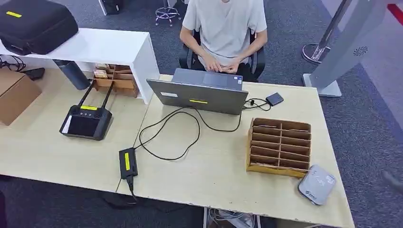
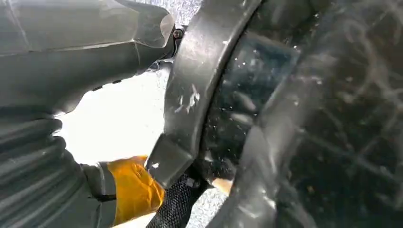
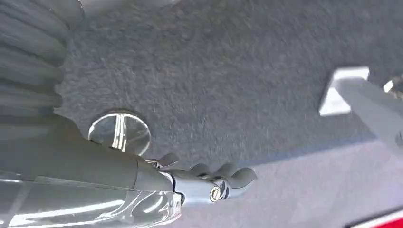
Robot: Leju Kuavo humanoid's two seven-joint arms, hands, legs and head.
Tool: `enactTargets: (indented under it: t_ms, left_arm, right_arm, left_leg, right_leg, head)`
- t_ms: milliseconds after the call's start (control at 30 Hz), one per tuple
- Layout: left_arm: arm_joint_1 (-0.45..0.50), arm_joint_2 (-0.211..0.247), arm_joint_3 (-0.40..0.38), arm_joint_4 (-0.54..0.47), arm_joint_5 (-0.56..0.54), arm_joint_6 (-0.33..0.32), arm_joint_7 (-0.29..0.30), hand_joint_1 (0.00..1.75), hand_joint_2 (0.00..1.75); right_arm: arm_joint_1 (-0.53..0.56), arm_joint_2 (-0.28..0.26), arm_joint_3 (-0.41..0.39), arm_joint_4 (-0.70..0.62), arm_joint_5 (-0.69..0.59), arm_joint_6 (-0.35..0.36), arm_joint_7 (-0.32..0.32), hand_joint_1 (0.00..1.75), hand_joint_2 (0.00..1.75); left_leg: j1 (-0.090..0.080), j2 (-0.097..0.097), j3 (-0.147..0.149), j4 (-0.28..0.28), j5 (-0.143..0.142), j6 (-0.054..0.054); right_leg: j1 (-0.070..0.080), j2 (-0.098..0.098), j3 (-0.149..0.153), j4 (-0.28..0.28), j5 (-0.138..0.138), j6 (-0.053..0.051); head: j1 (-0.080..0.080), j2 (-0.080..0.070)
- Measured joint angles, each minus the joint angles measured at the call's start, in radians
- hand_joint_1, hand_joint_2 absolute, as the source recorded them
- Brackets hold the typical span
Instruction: Pass the card to the sensor for recognition and then transmit it.
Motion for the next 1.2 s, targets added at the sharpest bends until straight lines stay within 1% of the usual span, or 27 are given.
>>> enactTargets:
  t_ms: [133,367,500,633,800,900,1000,1067,1200]
  left_arm:
    - [0.000,0.000,-0.011,0.002,0.000,-0.008,-0.005,0.00,1.75]
    - [-0.003,0.000,-0.022,0.002,-0.003,-0.015,-0.014,0.00,1.75]
    - [-0.008,0.001,-0.033,0.002,-0.010,-0.022,-0.015,0.00,1.75]
    - [-0.012,0.000,-0.037,0.005,-0.017,-0.026,-0.018,0.00,1.75]
    - [-0.017,0.000,-0.042,0.008,-0.027,-0.031,-0.018,0.00,1.75]
    - [-0.018,-0.002,-0.043,0.010,-0.035,-0.031,-0.018,0.00,1.75]
    - [-0.020,-0.002,-0.043,0.010,-0.039,-0.032,-0.017,0.00,1.75]
    - [-0.021,-0.003,-0.044,0.010,-0.045,-0.032,-0.015,0.00,1.75]
    - [-0.025,-0.005,-0.047,0.011,-0.055,-0.032,-0.010,0.00,1.75]
  right_arm:
    - [-0.058,-0.020,-0.039,0.107,0.010,0.010,-0.059,0.00,1.75]
    - [-0.178,-0.072,-0.086,0.313,0.031,0.027,-0.178,0.00,1.75]
    - [-0.251,-0.105,-0.090,0.410,0.055,0.037,-0.246,0.00,1.75]
    - [-0.353,-0.132,-0.083,0.486,0.104,0.043,-0.323,0.00,1.75]
    - [-0.466,-0.143,-0.044,0.494,0.200,0.062,-0.404,0.00,1.75]
    - [-0.509,-0.139,-0.001,0.445,0.247,0.077,-0.429,0.00,1.75]
    - [-0.542,-0.130,0.051,0.379,0.288,0.086,-0.422,0.00,1.75]
    - [-0.573,-0.122,0.101,0.330,0.327,0.090,-0.414,0.00,1.75]
    - [-0.634,-0.114,0.194,0.274,0.407,0.089,-0.400,0.00,1.75]
  left_leg:
    - [0.000,0.000,0.000,0.000,0.000,0.000]
    - [-0.001,0.000,0.000,0.000,0.000,0.000]
    - [-0.001,0.000,0.000,0.000,0.000,0.000]
    - [0.000,0.000,-0.001,0.000,0.000,0.000]
    - [0.000,-0.001,-0.001,0.000,0.001,0.000]
    - [0.000,-0.002,-0.001,0.000,0.001,0.000]
    - [0.000,-0.003,-0.001,0.000,0.002,0.000]
    - [0.000,-0.004,-0.002,0.000,0.002,0.001]
    - [0.000,-0.007,-0.002,0.000,0.003,0.000]
  right_leg:
    - [0.000,0.000,0.000,0.000,0.000,0.000]
    - [0.000,0.000,0.000,0.000,0.000,0.000]
    - [-0.001,0.000,0.000,0.000,0.000,0.000]
    - [-0.001,0.000,0.000,0.001,0.000,0.000]
    - [-0.001,-0.001,0.000,0.001,0.000,0.000]
    - [-0.001,-0.002,0.000,0.002,0.000,0.000]
    - [-0.001,-0.003,0.000,0.002,0.000,0.000]
    - [-0.001,-0.003,0.000,0.002,0.000,0.000]
    - [-0.001,-0.006,0.000,0.003,0.000,0.000]
  head:
    - [0.000,0.000]
    - [0.000,0.000]
    - [0.000,0.000]
    - [0.000,0.000]
    - [0.000,0.000]
    - [0.000,0.000]
    - [0.000,0.000]
    - [0.000,0.000]
    - [0.000,0.000]
